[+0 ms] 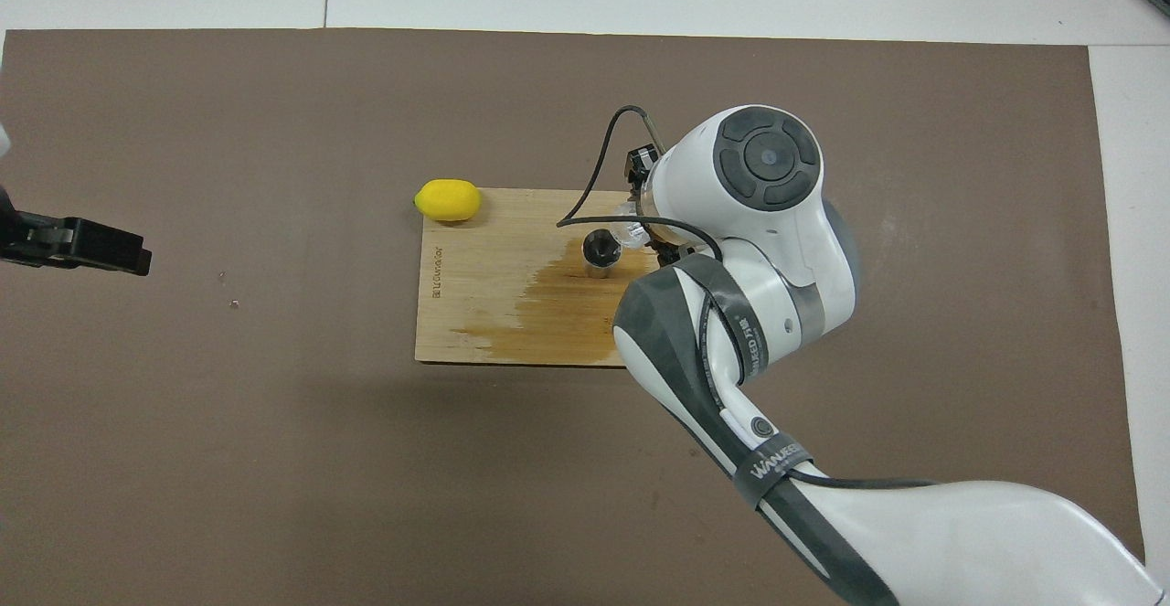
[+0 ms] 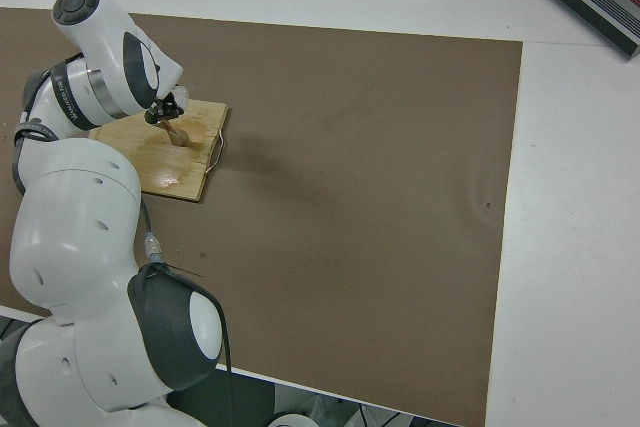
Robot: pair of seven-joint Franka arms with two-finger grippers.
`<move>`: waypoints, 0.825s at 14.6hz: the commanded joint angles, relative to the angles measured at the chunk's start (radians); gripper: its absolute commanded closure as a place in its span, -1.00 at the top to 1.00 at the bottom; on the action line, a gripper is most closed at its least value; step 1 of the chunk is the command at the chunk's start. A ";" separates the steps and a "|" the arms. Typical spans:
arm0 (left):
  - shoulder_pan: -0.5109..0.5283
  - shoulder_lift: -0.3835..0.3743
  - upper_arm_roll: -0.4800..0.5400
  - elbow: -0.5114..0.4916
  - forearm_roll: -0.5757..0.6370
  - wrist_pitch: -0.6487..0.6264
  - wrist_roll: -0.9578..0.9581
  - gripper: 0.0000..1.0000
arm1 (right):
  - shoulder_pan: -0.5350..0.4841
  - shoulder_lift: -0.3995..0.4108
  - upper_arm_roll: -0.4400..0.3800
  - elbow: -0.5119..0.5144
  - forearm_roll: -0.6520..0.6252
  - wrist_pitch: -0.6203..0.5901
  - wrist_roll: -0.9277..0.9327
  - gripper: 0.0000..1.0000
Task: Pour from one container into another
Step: 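Turn the glass upright and carry it back with the right gripper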
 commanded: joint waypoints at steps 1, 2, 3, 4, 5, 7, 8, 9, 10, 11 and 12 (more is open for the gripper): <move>-0.004 -0.020 0.002 -0.016 0.010 -0.011 -0.001 1.00 | -0.031 0.013 0.008 0.019 0.077 0.007 0.002 -0.34; -0.004 -0.020 0.002 -0.016 0.010 -0.011 -0.002 1.00 | -0.046 0.013 0.008 0.019 0.115 0.007 -0.010 -0.34; -0.004 -0.020 0.002 -0.016 0.010 -0.011 -0.001 1.00 | -0.060 0.013 0.008 0.018 0.164 0.007 -0.032 -0.34; -0.004 -0.020 0.002 -0.016 0.010 -0.011 -0.001 1.00 | -0.074 0.015 0.008 0.015 0.210 0.007 -0.050 -0.34; -0.004 -0.020 0.002 -0.016 0.010 -0.011 -0.001 1.00 | -0.086 0.015 0.008 0.006 0.250 0.011 -0.062 -0.34; -0.004 -0.020 0.002 -0.016 0.010 -0.011 -0.002 1.00 | -0.138 0.012 0.008 -0.017 0.345 0.030 -0.075 -0.34; -0.004 -0.020 0.002 -0.016 0.010 -0.011 -0.001 1.00 | -0.159 0.007 0.008 -0.030 0.395 0.030 -0.102 -0.34; -0.004 -0.020 0.002 -0.016 0.010 -0.011 -0.001 1.00 | -0.184 0.002 0.008 -0.053 0.443 0.030 -0.131 -0.34; -0.004 -0.020 0.002 -0.016 0.010 -0.011 -0.002 1.00 | -0.215 -0.010 0.008 -0.089 0.486 0.033 -0.160 -0.34; -0.004 -0.020 0.002 -0.016 0.010 -0.011 -0.001 1.00 | -0.233 -0.019 0.008 -0.120 0.534 0.034 -0.194 -0.34; -0.004 -0.020 0.002 -0.016 0.010 -0.011 -0.001 1.00 | -0.262 -0.028 0.008 -0.149 0.580 0.033 -0.228 -0.35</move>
